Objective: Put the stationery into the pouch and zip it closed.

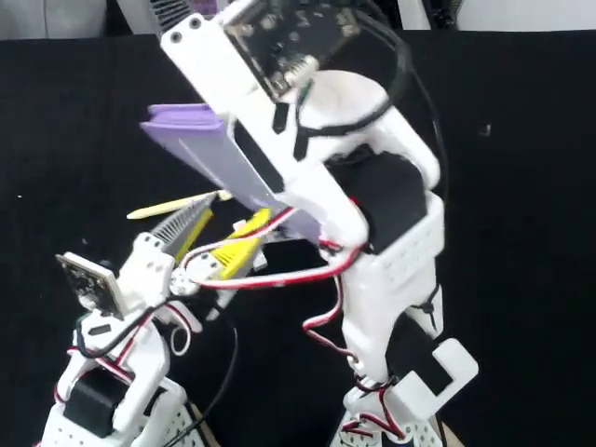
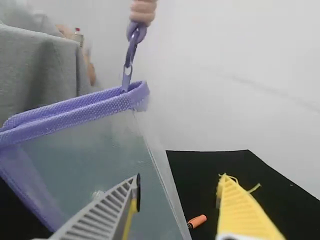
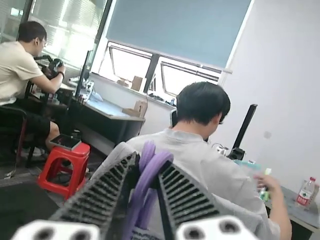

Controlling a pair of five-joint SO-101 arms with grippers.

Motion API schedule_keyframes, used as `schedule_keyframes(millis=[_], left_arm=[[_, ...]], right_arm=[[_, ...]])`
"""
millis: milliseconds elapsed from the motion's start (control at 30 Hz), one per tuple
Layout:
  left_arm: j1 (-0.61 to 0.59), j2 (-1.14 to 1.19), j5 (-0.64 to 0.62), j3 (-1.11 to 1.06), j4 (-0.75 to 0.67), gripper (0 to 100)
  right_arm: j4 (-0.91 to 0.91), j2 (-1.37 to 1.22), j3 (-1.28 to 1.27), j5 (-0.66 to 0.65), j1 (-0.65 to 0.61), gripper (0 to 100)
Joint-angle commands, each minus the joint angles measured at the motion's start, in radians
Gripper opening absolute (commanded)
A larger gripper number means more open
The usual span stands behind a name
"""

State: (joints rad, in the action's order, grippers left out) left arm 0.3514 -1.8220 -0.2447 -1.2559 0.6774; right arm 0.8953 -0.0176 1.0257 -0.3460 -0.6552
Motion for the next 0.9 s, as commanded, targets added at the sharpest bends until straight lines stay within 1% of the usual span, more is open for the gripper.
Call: schedule_keyframes(millis=[0, 133, 333, 533, 633, 767, 867], left_arm=[[-0.025, -0.005, -0.003, 0.010, -0.023, 26], [0.008, -0.003, -0.002, 0.010, -0.075, 25], [0.002, -0.003, 0.000, 0.010, -0.078, 25], [0.001, -0.003, 0.094, 0.001, -0.078, 25], [-0.056, -0.003, 0.091, -0.001, -0.078, 25], [-0.177, -0.003, 0.091, -0.001, -0.077, 25], [-0.236, -0.003, 0.091, -0.001, -0.077, 25]], right_arm=[[0.037, 0.028, 0.107, -0.003, -0.018, 1.1], [0.086, 0.028, 0.128, -0.003, -0.020, 1.1], [0.232, 0.030, 0.209, -0.002, -0.025, 1.1], [0.393, 0.030, 0.371, -0.002, -0.147, 1.1], [0.453, 0.030, 0.440, -0.002, -0.178, 1.1], [0.500, 0.030, 0.515, -0.002, -0.175, 1.1], [0.534, 0.030, 0.561, -0.003, -0.175, 1.1]])
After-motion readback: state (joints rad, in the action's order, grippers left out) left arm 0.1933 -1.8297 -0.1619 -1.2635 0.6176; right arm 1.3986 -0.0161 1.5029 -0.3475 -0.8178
